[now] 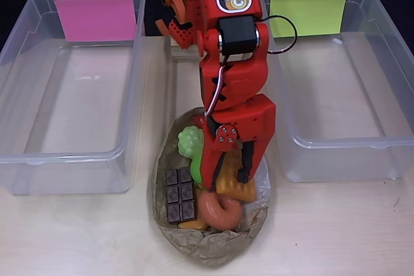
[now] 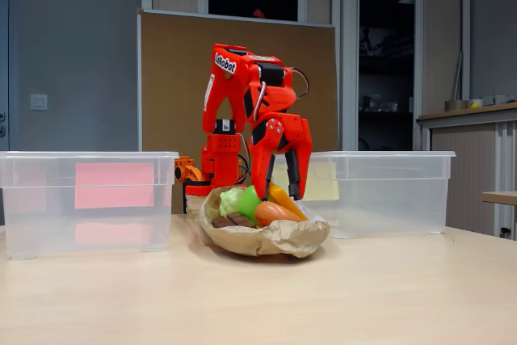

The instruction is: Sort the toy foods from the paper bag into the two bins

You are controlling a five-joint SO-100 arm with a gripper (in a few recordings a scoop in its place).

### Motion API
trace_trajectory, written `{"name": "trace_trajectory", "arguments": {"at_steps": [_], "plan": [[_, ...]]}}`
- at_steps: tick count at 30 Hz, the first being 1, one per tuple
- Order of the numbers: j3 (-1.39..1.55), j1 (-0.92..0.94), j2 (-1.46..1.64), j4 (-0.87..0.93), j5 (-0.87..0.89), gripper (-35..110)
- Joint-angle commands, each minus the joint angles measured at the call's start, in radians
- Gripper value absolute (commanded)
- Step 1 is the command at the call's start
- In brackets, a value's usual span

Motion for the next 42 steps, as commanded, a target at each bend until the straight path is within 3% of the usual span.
{"name": "trace_trajectory", "arguments": {"at_steps": [1,10,17,34,42], "plan": [[-0.028,-0.009,0.011,0.015,0.014,13],[-0.025,-0.017,0.023,0.037,0.041,0],[-0.066,-0.012,0.064,0.121,0.012,0],[-0.388,-0.002,0.193,0.557,0.003,0],[-0.423,-0.158,0.37,0.804,0.173,0]]}}
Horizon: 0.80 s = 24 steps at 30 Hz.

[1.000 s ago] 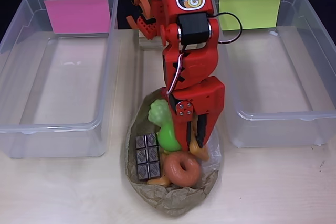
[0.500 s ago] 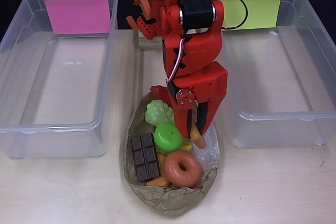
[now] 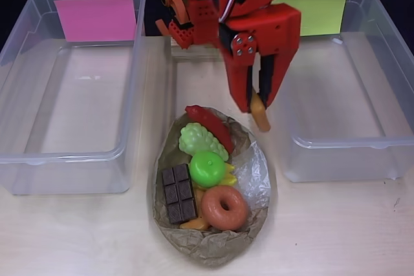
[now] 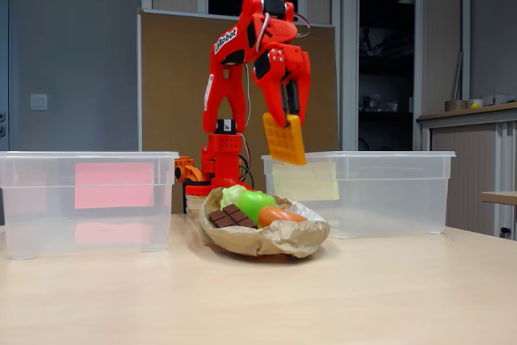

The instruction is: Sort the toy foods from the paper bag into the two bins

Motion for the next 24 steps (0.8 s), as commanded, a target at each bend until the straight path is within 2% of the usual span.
{"name": "trace_trajectory", "arguments": {"at_steps": [1,9,18,24], "plan": [[-0.006,-0.083,0.144,0.078,0.094,0],[0.109,-0.259,0.302,0.106,0.299,0],[0.218,-0.546,0.261,0.066,0.772,1],[0.261,-0.67,0.207,0.025,1.0,7]]}}
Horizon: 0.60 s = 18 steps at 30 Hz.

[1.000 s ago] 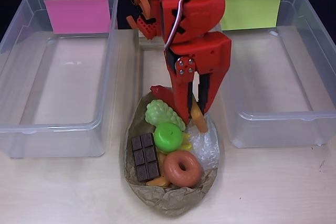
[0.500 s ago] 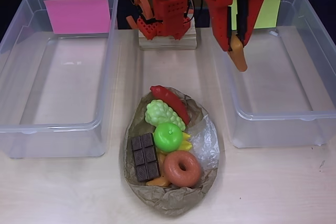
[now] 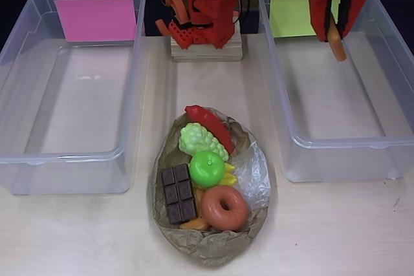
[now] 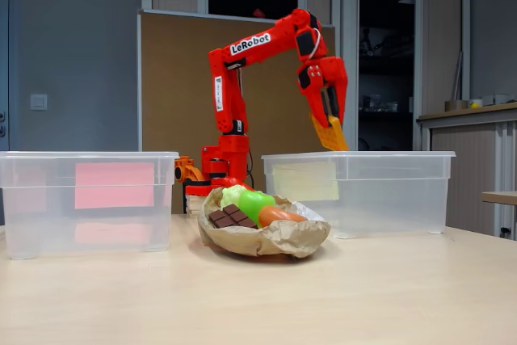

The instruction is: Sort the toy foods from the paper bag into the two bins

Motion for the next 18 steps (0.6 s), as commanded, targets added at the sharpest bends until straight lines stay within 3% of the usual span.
{"name": "trace_trajectory", "arguments": {"at_steps": [1,8,18], "plan": [[0.021,-0.066,-0.009,-0.017,0.112,8],[0.078,-0.117,-0.066,-0.133,0.175,19],[0.104,-0.13,-0.107,-0.215,0.192,20]]}}
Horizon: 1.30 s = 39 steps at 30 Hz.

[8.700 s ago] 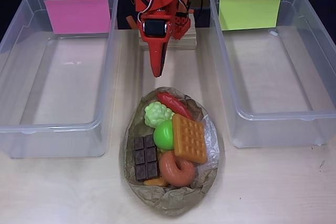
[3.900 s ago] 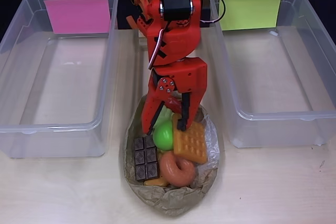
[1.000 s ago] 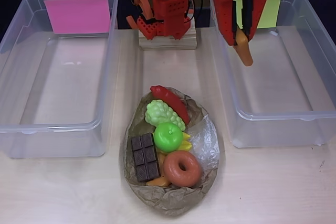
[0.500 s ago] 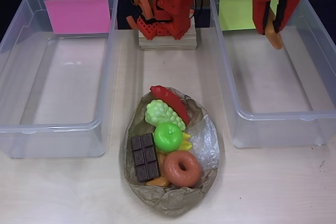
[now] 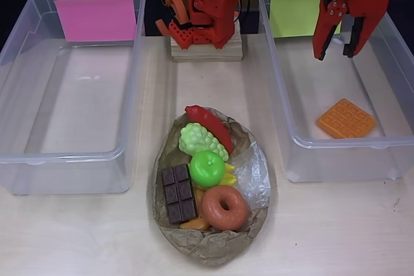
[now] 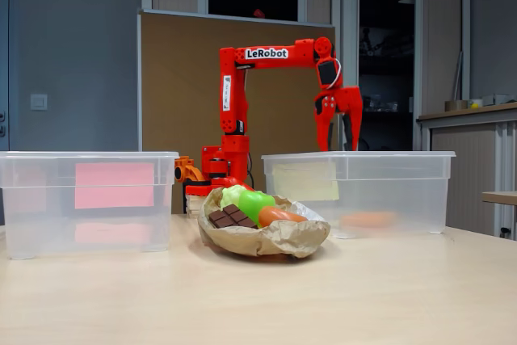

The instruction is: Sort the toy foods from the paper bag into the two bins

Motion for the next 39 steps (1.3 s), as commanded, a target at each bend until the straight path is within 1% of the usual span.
{"name": "trace_trajectory", "arguments": {"at_steps": [1,3,9,12,17,23,25,28,30,33,35,39], "plan": [[-0.031,-0.003,0.005,0.009,-0.008,21],[-0.081,0.018,0.0,0.06,-0.049,21],[-0.238,0.118,0.012,0.207,-0.253,21],[-0.264,0.187,0.044,0.233,-0.377,20],[-0.288,0.345,0.074,0.233,-0.653,18],[-0.291,0.563,0.06,0.172,-1.011,18],[-0.272,0.63,0.055,0.123,-1.134,14],[-0.244,0.715,0.034,0.069,-1.253,14],[-0.222,0.755,0.006,0.043,-1.308,16],[-0.178,0.782,-0.037,-0.04,-1.388,25],[-0.17,0.788,-0.083,-0.081,-1.417,28],[-0.129,0.796,-0.163,-0.147,-1.428,31]]}}
